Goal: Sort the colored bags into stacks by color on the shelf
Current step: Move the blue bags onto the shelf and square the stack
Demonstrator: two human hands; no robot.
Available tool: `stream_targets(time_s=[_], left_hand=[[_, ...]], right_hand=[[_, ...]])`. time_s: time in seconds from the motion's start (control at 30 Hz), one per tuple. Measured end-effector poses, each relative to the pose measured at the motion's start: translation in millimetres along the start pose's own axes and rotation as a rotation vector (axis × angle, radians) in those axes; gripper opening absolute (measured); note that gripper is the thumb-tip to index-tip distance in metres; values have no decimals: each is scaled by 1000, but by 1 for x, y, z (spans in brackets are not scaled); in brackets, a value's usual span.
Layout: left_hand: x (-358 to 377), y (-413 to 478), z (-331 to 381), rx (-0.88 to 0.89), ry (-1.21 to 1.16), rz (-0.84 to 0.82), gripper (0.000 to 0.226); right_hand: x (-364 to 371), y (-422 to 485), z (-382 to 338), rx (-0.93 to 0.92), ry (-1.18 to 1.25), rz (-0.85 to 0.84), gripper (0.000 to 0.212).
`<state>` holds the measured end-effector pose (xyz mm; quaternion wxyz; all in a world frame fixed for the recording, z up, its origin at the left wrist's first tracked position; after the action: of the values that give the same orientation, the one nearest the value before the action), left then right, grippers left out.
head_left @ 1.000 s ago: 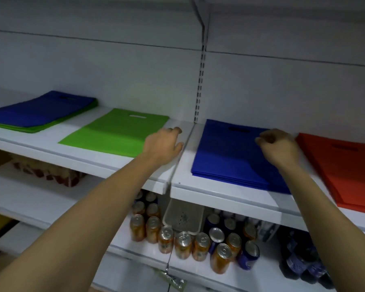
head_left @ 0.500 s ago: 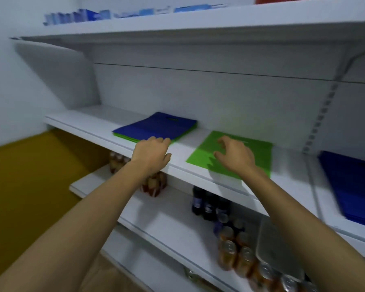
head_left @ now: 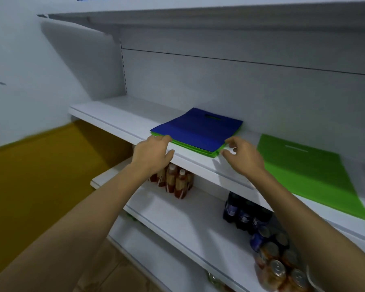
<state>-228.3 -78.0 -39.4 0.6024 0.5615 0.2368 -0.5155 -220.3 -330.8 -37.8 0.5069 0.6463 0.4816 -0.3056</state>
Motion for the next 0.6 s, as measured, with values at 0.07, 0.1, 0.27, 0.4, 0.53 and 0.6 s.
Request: stream_targets(time_s=[0.07, 0.1, 0.27, 0.4, 0.53, 0.6], left_hand=[[7, 17, -8, 6, -34, -3, 39], [11, 27, -11, 13, -42, -6, 39], [31, 78, -28, -13, -129, -29, 38], [50, 114, -42, -4, -190, -66, 40], [74, 132, -51, 41, -257, -245, 51], [78, 141, -48, 70, -332, -262, 50]], right_hand=[[3, 22, 7, 67, 30, -9, 38], [6, 33, 10, 104, 61, -11, 37], [22, 81, 27, 227, 127, -30, 35], [43, 106, 38, 323, 148, -87, 36], [64, 114, 46, 434, 222, -113, 43], [70, 116, 50, 481, 236, -118, 54]])
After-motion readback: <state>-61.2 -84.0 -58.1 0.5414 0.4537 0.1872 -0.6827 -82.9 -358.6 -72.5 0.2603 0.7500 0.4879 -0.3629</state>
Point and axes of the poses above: each hand's wrist, its own y-axis towards the middle knuckle, its own x-axis out of the palm, z = x × y, the point moved 2 cm from there along y, towards the middle knuckle, and after that the axes turned 13 degrees about -y, right-handed, at the moved point
